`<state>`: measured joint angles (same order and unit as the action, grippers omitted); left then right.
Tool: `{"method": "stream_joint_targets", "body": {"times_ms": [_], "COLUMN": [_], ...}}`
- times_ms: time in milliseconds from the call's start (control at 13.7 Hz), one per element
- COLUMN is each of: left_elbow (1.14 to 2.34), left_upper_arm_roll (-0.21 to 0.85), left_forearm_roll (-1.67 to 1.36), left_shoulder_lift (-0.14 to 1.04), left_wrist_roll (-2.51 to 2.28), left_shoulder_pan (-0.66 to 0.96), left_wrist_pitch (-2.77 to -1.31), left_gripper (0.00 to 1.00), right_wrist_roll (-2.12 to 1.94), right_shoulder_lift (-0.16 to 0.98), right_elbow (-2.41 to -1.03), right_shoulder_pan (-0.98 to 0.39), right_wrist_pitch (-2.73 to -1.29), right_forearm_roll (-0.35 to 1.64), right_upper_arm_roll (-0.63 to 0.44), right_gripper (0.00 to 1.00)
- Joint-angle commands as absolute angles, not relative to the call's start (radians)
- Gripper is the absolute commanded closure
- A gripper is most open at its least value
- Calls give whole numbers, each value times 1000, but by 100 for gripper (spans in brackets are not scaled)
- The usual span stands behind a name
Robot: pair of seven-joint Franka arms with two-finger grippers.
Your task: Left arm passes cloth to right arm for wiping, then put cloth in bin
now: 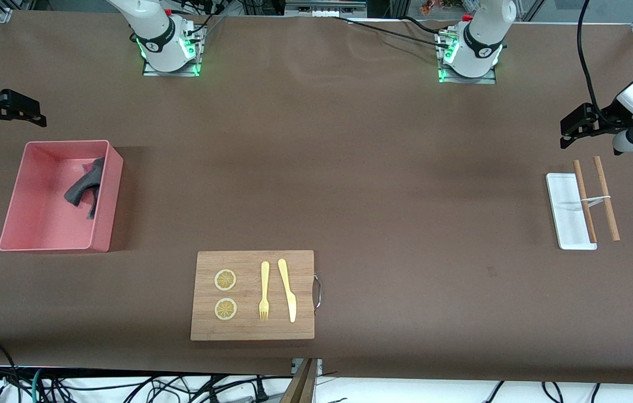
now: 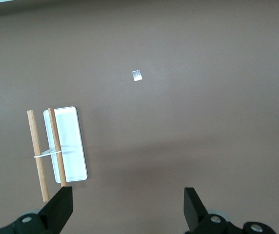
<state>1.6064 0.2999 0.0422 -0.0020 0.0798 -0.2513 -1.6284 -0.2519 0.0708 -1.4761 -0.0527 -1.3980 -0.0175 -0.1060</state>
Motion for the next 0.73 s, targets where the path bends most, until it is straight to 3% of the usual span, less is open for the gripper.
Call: {"method": "stream_joint_targets", "body": {"times_ms": [0,655], "left_elbow": [1603,1603], "left_upper_arm_roll": [302,302], "left_forearm_roll": [28,28], "left_shoulder_lift": [-8,-8], "left_wrist_roll": [72,72], "left_shoulder_pan": [-255,-255], "left_wrist_pitch": [-1615,-1617], "left_gripper": [0,0], "right_wrist_roll": [-236,-80], "right_shoulder_lift": [-3,20], "right_elbow": [-1511,-1509], "right_shoulder_pan": [-38,-32], "right_wrist_pitch": [-1396,-1356], "right_forearm_roll": [-43,-57], "right_upper_arm_roll": [-77,-38], "right_gripper": [0,0]}}
